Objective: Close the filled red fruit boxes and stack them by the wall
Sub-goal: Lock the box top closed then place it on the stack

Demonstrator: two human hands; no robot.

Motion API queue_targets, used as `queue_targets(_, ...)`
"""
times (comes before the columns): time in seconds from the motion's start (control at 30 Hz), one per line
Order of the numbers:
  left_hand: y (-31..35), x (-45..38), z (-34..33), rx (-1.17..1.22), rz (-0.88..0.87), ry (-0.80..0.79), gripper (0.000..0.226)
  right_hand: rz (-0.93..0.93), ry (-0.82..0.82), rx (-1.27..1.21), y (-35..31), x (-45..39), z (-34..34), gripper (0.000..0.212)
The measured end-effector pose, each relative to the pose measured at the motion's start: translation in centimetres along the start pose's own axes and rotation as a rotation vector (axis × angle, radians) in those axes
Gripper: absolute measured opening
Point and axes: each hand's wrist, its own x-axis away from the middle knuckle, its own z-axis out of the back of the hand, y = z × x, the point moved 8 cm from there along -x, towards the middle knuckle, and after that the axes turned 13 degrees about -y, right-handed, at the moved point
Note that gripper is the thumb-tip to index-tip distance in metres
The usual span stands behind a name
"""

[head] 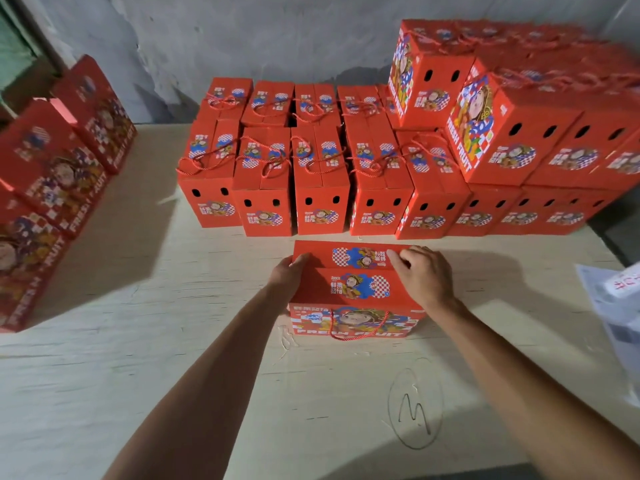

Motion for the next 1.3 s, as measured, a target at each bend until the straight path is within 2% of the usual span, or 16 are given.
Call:
queue_targets(0.1,-0.7,0.4,-0.7,0.106,0.126,-0.168,0.045,-0.059,0.056,0.053,-0.2,-0.4,-0.5,0.049)
queue_targets(0.17,-1.5,0.2,-1.0,0.096,0.19,-0.241,0.053,-0.105,0.076,0.089,0.0,-0.7,-0.8,0.047)
queue_targets(0.27,-2.3,-0.6,-1.2,0.076,0.137,-0.295,0.072,-0.116,0.085,0.091,0.1,-0.8,-0.9,0.046)
queue_targets(0.47,-2.8,-1.1,-0.4,0.127,0.114,-0.154,0.068,-0.056,0.067,0.112,0.1,-0.7,-1.4,0.042)
queue_targets(0.6,-2.4,-0.4,-0.4,0.165,0.119,-0.094,0.058,0.073,-0.043,0.106,-0.4,-1.3,-1.9,0.034)
queue_targets(0.7,-2.3,0.0,-0.9,0.173,0.095,-0.086,0.058,0.126,-0.159,-0.007,-1.2,-1.4,-1.8,0.043)
queue_targets(0.73,-2.0,-0.1,-0.7,0.157,0.054,-0.038,0.063,0.131,-0.183,-0.01,-1.8,-1.0,-2.0,0.046)
queue_targets(0.8,-0.4,0.8,0.5,-0.08,-0.13,0.208,0.072,0.108,-0.181,0.019,-2.6,0.2,-2.4,0.045)
queue_targets(0.87,3.3,3.1,0.2,-0.634,-0.469,0.489,0.056,0.07,-0.071,0.064,-3.1,1.2,-2.1,0.037)
queue_targets(0.9,4.6,3.9,-1.0,-0.882,-0.64,0.519,0.042,0.055,-0.016,0.076,-3.4,1.5,-1.8,0.035)
queue_targets(0.97,5.1,4.0,-2.8,-1.144,-0.814,0.416,0.032,0.026,0.034,0.044,-3.7,1.3,-1.5,0.032)
queue_targets(1.0,5.0,3.9,-3.0,-1.167,-0.837,0.383,0.03,0.019,0.044,0.02,-3.9,1.3,-1.3,0.031)
queue_targets(1.1,5.5,3.9,-3.2,-1.129,-0.887,0.417,0.027,-0.001,0.096,-0.012,-4.1,1.4,-0.7,0.032)
queue_targets(1.3,6.3,2.5,-2.9,-1.114,-0.818,0.443,0.039,-0.07,-0.041,-0.033,-4.4,0.4,-1.0,0.042)
